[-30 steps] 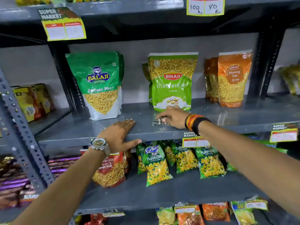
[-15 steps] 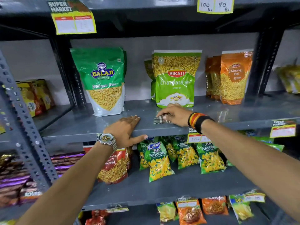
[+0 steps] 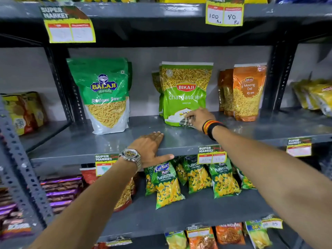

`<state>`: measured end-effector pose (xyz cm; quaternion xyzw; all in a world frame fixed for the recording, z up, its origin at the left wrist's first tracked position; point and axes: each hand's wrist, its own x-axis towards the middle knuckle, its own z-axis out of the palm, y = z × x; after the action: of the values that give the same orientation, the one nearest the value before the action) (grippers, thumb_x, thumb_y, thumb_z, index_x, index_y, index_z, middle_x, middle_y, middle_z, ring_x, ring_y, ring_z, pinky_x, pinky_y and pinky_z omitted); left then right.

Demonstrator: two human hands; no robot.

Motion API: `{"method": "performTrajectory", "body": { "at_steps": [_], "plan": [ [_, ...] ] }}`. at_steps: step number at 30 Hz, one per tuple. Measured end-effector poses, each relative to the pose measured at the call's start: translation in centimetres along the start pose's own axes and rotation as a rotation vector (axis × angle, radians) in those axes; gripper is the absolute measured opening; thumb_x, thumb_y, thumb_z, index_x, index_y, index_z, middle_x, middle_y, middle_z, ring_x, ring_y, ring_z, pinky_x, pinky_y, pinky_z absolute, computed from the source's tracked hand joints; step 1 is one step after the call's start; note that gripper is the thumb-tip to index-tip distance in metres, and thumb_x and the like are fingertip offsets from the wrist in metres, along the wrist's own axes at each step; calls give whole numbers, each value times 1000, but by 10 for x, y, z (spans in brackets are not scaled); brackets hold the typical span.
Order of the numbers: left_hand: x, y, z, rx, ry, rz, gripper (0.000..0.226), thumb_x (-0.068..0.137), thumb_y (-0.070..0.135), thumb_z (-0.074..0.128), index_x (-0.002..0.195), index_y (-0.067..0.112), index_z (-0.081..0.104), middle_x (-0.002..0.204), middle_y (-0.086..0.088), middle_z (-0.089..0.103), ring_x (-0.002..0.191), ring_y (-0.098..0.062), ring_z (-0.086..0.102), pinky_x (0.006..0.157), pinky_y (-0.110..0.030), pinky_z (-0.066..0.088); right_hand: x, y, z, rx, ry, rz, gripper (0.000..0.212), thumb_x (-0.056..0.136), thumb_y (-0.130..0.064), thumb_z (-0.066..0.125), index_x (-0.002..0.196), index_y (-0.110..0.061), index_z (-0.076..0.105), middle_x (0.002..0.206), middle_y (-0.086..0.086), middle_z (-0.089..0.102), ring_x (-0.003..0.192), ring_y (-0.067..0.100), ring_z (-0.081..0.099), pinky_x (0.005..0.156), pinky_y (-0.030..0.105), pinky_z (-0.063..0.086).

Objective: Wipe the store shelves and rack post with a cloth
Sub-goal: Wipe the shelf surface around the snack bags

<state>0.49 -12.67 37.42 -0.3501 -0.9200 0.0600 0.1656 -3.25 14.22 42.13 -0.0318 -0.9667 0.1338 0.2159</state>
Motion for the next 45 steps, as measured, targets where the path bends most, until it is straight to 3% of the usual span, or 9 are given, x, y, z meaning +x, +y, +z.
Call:
{"method": "performTrajectory", "body": {
  "at_steps": [4,9,14,17,20,25,29,35,45],
  "plan": [
    [6,7,4,-43,12,-24,103,88,85,32,161,13,23,166,-5,28,150,-22,32,120,-37,28,-1,15,17,-37,-86,-60,31,94,-29,51,117,-46,64,128,10,54,125,38,45,106,52,40],
    [6,8,4,-37,2,-29,104,87,86,32,160,12,25,165,-7,31,149,-23,35,120,-37,28,-38,25,-17,28,-262,-245,28,98,-31,50,123,-35,63,95,2,50,114,31,47,99,38,34],
    [4,11,1,-39,17,-33,100,89,81,38,160,11,27,164,-9,33,148,-25,37,119,-37,30,-103,27,-80,147,-493,-387,29,98,-27,52,124,-32,63,110,-13,53,99,4,49,84,21,37],
    [5,10,1,-43,11,-36,102,88,84,36,159,12,28,164,-9,34,147,-25,39,119,-38,31,-76,30,-79,167,-373,-306,29,99,-19,51,125,-24,63,126,-7,55,115,9,49,92,15,33],
    [5,9,2,-57,9,-36,102,88,84,36,159,12,27,164,-10,34,147,-25,38,120,-39,30,-51,29,-42,157,-289,-228,28,98,-18,52,121,-26,66,131,3,59,130,26,47,103,30,34],
    [4,8,4,-56,9,-30,101,89,83,38,160,11,27,164,-10,33,148,-25,37,120,-39,28,-81,24,-38,161,-328,-309,27,99,-28,49,122,-35,63,108,8,54,113,26,45,92,33,32],
    [5,10,2,-59,-10,-50,101,88,83,37,160,13,25,165,-8,32,149,-25,36,120,-39,29,-110,56,-89,177,-493,-307,29,98,-27,51,124,-33,62,109,-24,51,95,-2,48,91,32,38],
    [9,7,6,-32,-22,-63,108,83,90,27,159,14,28,163,-6,36,146,-24,40,119,-41,35,-43,89,-85,230,-207,-132,27,99,-22,52,121,-32,65,137,-2,56,119,22,56,97,28,40],
    [47,69,-5,-44,-6,7,112,80,94,18,159,15,27,165,-6,32,147,-24,38,120,-43,34,18,94,-4,113,-206,-171,26,97,-20,54,116,-30,68,112,3,65,117,27,54,93,24,37]
  ]
}}
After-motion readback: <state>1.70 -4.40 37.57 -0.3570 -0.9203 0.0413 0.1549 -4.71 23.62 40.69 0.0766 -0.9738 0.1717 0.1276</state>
